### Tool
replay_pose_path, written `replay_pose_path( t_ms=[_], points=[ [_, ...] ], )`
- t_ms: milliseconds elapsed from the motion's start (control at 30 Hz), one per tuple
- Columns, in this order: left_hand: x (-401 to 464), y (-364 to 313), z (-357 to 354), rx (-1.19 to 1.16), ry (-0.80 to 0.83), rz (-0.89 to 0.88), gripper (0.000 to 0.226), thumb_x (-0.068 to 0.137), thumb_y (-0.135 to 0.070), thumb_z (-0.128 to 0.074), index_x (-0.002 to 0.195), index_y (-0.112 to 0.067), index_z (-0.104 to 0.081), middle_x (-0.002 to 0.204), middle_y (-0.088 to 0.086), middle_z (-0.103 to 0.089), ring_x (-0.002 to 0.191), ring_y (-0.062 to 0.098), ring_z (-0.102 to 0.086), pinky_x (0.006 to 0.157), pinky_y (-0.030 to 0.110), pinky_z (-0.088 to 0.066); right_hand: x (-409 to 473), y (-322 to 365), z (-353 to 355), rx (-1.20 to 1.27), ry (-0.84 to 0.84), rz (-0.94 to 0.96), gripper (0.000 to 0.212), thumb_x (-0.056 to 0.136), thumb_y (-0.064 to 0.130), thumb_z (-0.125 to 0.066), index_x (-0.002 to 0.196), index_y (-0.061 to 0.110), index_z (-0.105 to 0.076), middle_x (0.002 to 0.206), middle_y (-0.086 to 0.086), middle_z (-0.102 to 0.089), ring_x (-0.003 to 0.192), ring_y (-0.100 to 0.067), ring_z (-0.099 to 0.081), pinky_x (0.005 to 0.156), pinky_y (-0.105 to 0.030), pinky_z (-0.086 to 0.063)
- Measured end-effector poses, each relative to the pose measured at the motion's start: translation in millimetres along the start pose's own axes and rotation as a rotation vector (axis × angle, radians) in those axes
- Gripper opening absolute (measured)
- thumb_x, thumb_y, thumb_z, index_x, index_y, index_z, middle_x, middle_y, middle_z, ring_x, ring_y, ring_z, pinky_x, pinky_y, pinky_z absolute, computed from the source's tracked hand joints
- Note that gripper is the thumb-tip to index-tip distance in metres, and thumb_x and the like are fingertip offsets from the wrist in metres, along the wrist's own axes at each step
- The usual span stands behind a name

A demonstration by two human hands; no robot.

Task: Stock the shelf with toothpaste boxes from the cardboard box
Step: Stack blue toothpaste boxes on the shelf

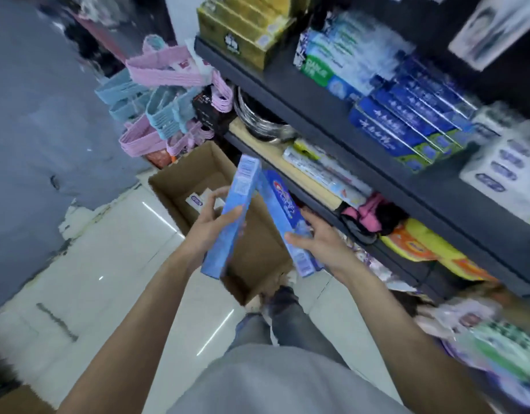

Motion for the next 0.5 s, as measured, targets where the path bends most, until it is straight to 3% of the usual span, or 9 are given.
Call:
replay_pose_path(
  t_ms=[67,133,200,267,367,500],
  points=[
    [2.9,-12.0,-11.2,0.379,0.018,-0.105,0.042,0.076,-0.025,-0.077,0.112,-0.025,-0.053,0.099,0.0,-0.059,0.074,0.008,-0.064,0.069,0.025,-0.054,-18.7,-9.1,13.6,-0.673,-0.24,0.08,0.068,0.08,0.022,-0.072,0.139,0.016,-0.039,0.123,-0.01,-0.051,0.11,-0.026,-0.052,0.095,-0.036,-0.04],
    [8.5,-20.4,-27.7,0.788,0.064,-0.249,0.057,0.067,-0.04,-0.079,0.115,-0.019,-0.056,0.104,0.003,-0.055,0.091,0.014,-0.058,0.079,0.029,-0.048,-39.1,-20.9,29.1,-1.043,-0.454,0.092,0.075,0.072,0.026,-0.078,0.138,0.019,-0.043,0.113,-0.012,-0.056,0.101,-0.032,-0.053,0.089,-0.04,-0.041],
    [7.6,-25.3,-51.0,1.01,0.121,-0.414,0.059,0.064,-0.043,-0.074,0.115,-0.019,-0.056,0.104,0.004,-0.053,0.096,0.019,-0.054,0.08,0.033,-0.045,-62.4,-30.8,44.0,-1.062,-0.59,0.092,0.076,0.063,0.028,-0.083,0.131,0.02,-0.051,0.099,-0.011,-0.064,0.088,-0.032,-0.058,0.079,-0.038,-0.046],
    [2.0,-29.8,-77.6,1.104,0.161,-0.545,0.061,0.065,-0.037,-0.075,0.118,-0.017,-0.053,0.109,0.005,-0.053,0.097,0.025,-0.057,0.08,0.039,-0.049,-85.4,-38.1,62.2,-1.0,-0.619,0.046,0.073,0.071,0.031,-0.076,0.136,0.023,-0.044,0.108,-0.011,-0.061,0.095,-0.034,-0.058,0.081,-0.039,-0.045],
    [-2.6,-32.0,-113.2,1.193,0.189,-0.652,0.06,0.071,-0.023,-0.079,0.122,-0.015,-0.049,0.115,0.004,-0.061,0.099,0.027,-0.06,0.073,0.039,-0.05,-123.1,-54.2,90.5,-0.757,-0.65,-0.057,0.072,0.078,0.035,-0.07,0.14,0.031,-0.033,0.127,-0.005,-0.05,0.107,-0.034,-0.057,0.078,-0.039,-0.047],
    [-8.1,-29.3,-162.2,1.284,0.241,-0.68,0.057,0.076,-0.034,-0.074,0.122,-0.022,-0.044,0.111,-0.001,-0.066,0.096,0.025,-0.064,0.074,0.036,-0.051,-170.1,-88.0,133.3,-0.361,-0.73,0.056,0.062,0.079,0.042,-0.071,0.133,0.032,-0.042,0.121,0.005,-0.057,0.104,-0.018,-0.056,0.07,-0.027,-0.042]
  ],
)
Point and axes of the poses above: each hand's wrist, its own x-axis towards the middle knuckle, its own z-axis out of the back of the hand, y = z × x, the point moved 3 cm from there along x, towards the middle knuckle
